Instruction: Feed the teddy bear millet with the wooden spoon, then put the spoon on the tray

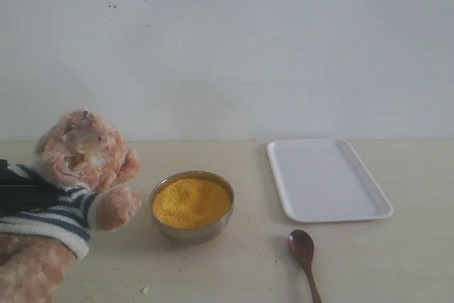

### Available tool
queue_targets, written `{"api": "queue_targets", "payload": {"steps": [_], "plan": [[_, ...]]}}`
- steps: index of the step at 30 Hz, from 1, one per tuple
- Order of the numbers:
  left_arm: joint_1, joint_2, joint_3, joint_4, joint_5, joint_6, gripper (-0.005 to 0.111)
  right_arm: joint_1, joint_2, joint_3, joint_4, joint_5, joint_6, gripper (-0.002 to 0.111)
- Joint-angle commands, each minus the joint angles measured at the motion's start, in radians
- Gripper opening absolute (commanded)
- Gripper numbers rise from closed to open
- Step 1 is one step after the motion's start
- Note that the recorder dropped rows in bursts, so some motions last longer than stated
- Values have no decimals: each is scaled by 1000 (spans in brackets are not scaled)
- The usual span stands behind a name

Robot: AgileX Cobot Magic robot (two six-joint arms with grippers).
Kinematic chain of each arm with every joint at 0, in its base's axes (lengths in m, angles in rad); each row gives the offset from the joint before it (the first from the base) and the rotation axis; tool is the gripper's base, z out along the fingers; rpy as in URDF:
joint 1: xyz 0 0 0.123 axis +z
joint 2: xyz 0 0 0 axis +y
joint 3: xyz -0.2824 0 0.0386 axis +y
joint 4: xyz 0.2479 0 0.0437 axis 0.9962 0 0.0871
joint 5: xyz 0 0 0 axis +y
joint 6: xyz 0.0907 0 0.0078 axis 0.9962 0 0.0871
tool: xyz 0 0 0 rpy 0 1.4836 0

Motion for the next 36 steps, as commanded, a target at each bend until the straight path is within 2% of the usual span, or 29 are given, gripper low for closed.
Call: {"api": "queue_targets", "payload": {"steps": [1, 4, 9, 13, 17, 19, 23, 25, 27, 29, 36], "plan": [[-5, -11, 7, -24, 16, 8, 4, 0, -5, -1, -25, -21, -37, 0], [-5, -11, 26, -54, 13, 21, 4, 0, -5, -1, 34, -109, -25, 0], [-5, -11, 69, -129, 38, 49, 4, 0, -5, -1, 329, -329, 112, 0], [-5, -11, 112, -158, 109, 71, 4, 0, -5, -1, 352, -521, 148, 0], [-5, -11, 130, -207, 91, 100, 4, 0, -5, -1, 375, -689, 173, 0], [-5, -11, 134, -207, 91, 100, 4, 0, -5, -1, 387, -736, 325, 0], [-5, -11, 133, -204, 117, 102, 4, 0, -5, -75, 340, -748, 798, 0], [-5, -11, 133, -204, 170, 100, 4, 0, -5, -129, 280, -804, 927, 0], [-5, -11, 133, -204, 209, 107, 4, 0, -2, -195, 237, -910, 880, 0], [-5, -11, 133, -204, 223, 120, 4, 0, 64, -260, 237, -999, 735, 0], [-5, -11, 133, -241, 165, 195, 4, 0, 440, -493, 147, -983, 405, 0]]}}
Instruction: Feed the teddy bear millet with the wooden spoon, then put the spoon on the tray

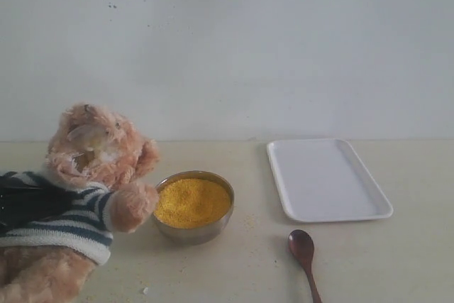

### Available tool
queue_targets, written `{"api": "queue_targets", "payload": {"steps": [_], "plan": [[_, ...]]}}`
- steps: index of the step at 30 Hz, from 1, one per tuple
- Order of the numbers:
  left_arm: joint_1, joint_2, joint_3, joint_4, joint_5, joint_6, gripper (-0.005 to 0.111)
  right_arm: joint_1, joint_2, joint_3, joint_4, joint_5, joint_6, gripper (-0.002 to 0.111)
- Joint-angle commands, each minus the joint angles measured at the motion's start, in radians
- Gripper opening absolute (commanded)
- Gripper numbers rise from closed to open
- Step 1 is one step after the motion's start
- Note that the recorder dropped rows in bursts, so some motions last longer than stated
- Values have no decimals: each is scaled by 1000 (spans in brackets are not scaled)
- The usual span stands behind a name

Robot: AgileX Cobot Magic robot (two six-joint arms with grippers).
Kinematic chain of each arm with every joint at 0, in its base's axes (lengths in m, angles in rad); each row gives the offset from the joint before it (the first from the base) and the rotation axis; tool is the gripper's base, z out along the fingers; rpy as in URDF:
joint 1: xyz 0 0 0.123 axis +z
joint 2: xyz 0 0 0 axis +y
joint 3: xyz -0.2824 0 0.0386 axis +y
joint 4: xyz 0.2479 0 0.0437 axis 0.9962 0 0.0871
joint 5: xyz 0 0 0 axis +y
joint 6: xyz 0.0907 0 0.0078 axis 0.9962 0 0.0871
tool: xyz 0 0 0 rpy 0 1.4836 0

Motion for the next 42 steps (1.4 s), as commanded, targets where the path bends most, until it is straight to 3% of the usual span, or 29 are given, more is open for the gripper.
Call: {"api": "queue_targets", "payload": {"steps": [1, 7, 12, 15, 20, 25, 29, 32, 34, 35, 37, 42], "plan": [[-5, -9, 4, -67, -38, 42, 4, 0, 258, -115, -62, 51, -226, 0], [-5, -9, 4, -91, -37, 38, 4, 0, 623, -155, -66, 493, -612, 0], [-5, -7, 4, -60, -37, 38, 4, 0, 901, -155, 40, 670, -425, 0], [-5, -3, 6, -52, -35, 38, 4, 9, 985, -188, 42, 920, -422, 0], [-5, -3, 6, -45, -37, 38, 4, 182, 1027, -250, 120, 1179, -720, 0], [-5, -3, 6, -29, -37, 38, 4, 434, 1031, -241, 151, 1181, -828, 0], [-5, -3, 6, -35, -37, 38, 4, 503, 1077, -184, 153, 938, -814, 2], [-5, -3, 6, -39, -40, 52, 4, 503, 1148, -179, 189, 913, -777, 20], [-5, -3, 6, -39, -57, 65, 4, 503, 1206, -179, 191, 909, -777, 49], [-5, -3, 6, -39, -68, 65, 4, 503, 1240, -179, 212, 869, -777, 68], [-5, -3, 6, -39, -68, 65, 4, 503, 1290, -179, 294, 794, -770, 80], [-5, -3, 6, -39, -70, 65, 4, 506, 1360, -179, 303, 753, -807, 58]]}}
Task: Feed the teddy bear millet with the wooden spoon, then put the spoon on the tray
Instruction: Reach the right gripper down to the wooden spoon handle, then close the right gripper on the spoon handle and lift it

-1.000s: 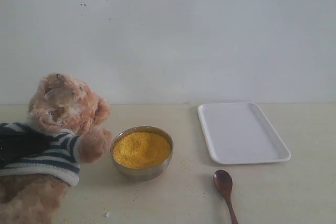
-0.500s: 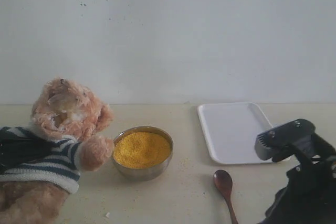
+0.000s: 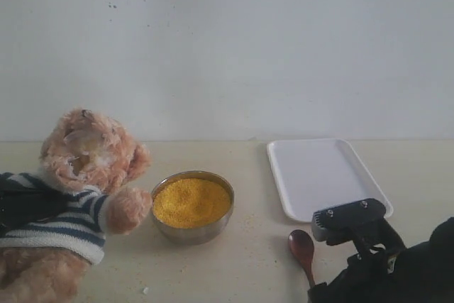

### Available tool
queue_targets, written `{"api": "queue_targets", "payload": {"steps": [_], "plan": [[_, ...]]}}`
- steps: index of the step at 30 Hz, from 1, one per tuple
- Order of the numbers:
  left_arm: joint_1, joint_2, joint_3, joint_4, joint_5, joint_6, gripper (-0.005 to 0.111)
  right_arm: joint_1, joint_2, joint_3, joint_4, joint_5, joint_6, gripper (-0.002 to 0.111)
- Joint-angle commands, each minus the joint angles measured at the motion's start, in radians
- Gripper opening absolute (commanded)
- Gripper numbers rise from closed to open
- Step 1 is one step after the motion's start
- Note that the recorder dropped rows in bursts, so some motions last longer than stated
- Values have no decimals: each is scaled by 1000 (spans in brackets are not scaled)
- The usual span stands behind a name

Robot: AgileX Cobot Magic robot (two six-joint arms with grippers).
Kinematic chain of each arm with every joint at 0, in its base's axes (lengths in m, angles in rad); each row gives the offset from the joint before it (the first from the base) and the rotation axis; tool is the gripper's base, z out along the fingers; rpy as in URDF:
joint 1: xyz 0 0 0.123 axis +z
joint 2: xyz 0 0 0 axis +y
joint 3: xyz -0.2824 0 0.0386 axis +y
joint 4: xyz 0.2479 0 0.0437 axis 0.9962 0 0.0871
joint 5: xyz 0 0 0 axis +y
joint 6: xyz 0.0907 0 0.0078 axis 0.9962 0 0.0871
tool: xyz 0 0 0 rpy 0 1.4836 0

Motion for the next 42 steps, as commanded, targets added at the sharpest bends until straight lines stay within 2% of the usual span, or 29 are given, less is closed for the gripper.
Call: {"api": "queue_targets", "payload": {"steps": [1, 7, 24, 26, 33, 42], "plan": [[-5, -3, 4, -17, 13, 8, 4, 14, 43, 2, 8, -55, -46, 56], [-5, -3, 4, -17, 1, 8, 4, 83, 63, 2, 8, -138, -96, 55], [-5, -3, 4, -17, 1, 15, 4, 83, 152, 2, 12, -208, -85, 55], [-5, -3, 4, -17, 1, 15, 4, 83, 158, 2, 12, -208, -85, 51], [-5, -3, 4, -17, 1, 15, 4, 83, 182, 2, 12, -186, -85, 26], [-5, -3, 4, -17, 1, 15, 4, 83, 215, 2, 12, -159, -86, 23]]}}
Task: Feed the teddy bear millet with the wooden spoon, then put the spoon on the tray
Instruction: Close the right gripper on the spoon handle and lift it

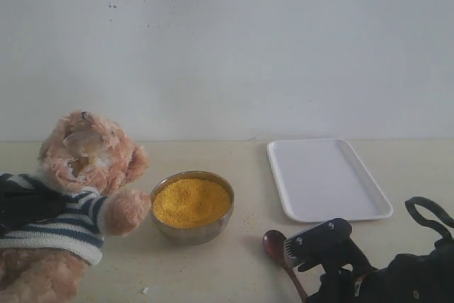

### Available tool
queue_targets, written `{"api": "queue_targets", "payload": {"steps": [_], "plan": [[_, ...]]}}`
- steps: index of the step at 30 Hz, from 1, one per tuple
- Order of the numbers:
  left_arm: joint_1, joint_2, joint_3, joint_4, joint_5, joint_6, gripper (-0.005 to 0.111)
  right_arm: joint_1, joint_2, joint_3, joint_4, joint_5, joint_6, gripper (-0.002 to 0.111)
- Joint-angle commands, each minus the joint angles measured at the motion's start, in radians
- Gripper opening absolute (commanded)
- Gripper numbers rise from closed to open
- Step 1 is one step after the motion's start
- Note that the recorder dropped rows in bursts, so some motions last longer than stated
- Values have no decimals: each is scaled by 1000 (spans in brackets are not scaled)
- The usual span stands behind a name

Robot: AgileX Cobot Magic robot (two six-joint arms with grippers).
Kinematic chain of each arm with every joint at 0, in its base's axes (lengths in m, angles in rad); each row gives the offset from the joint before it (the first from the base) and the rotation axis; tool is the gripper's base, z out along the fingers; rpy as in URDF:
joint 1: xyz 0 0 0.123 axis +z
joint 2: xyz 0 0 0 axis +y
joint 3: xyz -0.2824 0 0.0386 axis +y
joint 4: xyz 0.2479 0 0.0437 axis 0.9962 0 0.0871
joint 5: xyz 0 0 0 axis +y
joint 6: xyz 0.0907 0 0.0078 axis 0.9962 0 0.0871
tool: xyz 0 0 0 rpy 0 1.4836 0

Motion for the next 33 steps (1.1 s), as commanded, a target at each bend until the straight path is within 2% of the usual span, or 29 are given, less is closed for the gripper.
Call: {"api": "queue_targets", "payload": {"steps": [1, 3, 13, 18, 21, 27, 30, 33], "plan": [[-5, -3, 4, -17, 20, 7, 4, 4, 24, 5, 1, 49, -6, 19], [-5, -3, 4, -17, 20, 7, 4, 4, 24, 5, 1, 50, -4, 0], [-5, -3, 4, -17, 20, 7, 4, 1, -10, 5, 1, 50, -1, 0], [-5, -3, 4, -22, 4, 7, 4, 0, -134, 5, 1, 88, -5, 0], [-5, -1, 4, -75, -31, 19, 4, -28, -251, 1, -10, 141, -12, 0], [-3, 0, 2, -75, -71, 41, 4, -146, -526, -108, -64, 459, -36, 0], [-3, 0, 2, -75, -109, 32, 4, -149, -614, -229, -70, 718, -137, 0], [-3, 0, 0, -75, -184, 22, 4, -145, -634, -368, -72, 1019, -157, 0]]}}
